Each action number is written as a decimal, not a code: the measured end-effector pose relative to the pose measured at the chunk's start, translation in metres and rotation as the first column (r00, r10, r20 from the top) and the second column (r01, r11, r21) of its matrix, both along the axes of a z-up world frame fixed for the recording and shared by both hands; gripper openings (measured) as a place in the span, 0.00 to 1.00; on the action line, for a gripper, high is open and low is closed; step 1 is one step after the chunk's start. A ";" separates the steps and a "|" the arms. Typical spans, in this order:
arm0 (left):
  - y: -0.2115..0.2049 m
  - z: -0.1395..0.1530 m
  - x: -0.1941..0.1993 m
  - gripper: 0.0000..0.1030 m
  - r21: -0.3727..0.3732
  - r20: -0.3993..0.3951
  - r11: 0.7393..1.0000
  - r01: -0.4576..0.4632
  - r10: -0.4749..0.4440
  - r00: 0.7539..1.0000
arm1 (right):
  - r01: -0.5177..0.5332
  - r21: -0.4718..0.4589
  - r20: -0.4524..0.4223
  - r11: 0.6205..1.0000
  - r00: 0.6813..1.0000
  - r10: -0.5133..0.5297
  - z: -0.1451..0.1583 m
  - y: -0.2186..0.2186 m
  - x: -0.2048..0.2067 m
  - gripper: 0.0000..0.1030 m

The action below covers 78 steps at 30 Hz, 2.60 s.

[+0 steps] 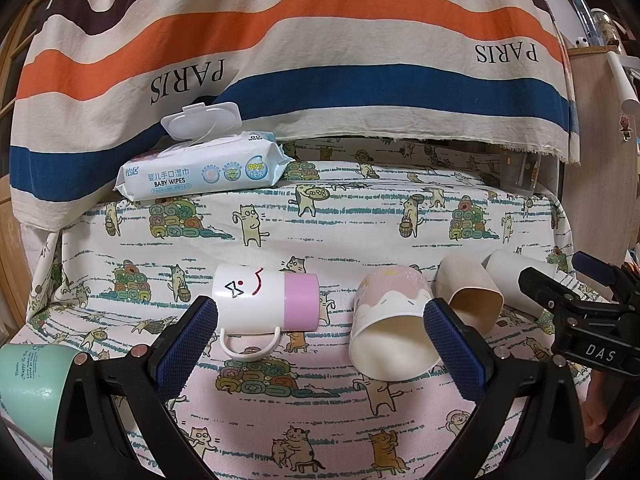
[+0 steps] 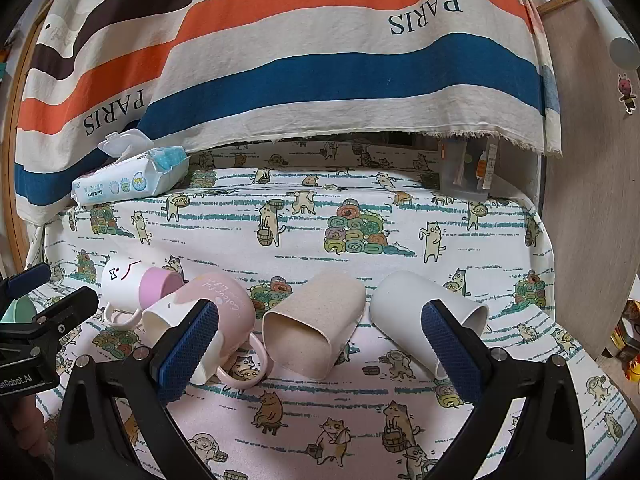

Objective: Flip cup upside down

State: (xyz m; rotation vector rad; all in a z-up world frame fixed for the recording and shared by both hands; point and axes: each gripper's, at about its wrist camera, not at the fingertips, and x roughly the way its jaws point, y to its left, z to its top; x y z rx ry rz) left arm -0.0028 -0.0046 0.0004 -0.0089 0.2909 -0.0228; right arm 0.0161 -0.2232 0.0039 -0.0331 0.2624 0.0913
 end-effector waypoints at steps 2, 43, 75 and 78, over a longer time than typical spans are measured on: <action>0.000 0.000 0.000 0.99 0.000 0.000 1.000 0.000 0.000 1.000 | 0.000 0.000 0.000 1.000 1.000 0.000 0.000 0.000 0.000 0.99; -0.002 0.000 0.001 0.99 0.010 -0.009 1.000 0.012 -0.012 1.000 | -0.006 0.000 -0.001 1.000 1.000 0.006 0.000 0.000 0.000 0.99; 0.003 0.087 -0.012 0.99 0.007 0.017 0.999 0.042 -0.042 0.999 | -0.033 -0.031 0.120 0.999 0.992 0.037 0.074 -0.002 -0.039 0.99; -0.004 0.108 -0.002 0.99 0.005 -0.010 0.999 0.042 -0.042 0.999 | -0.080 -0.043 0.079 0.996 0.993 0.083 0.096 -0.002 -0.025 0.99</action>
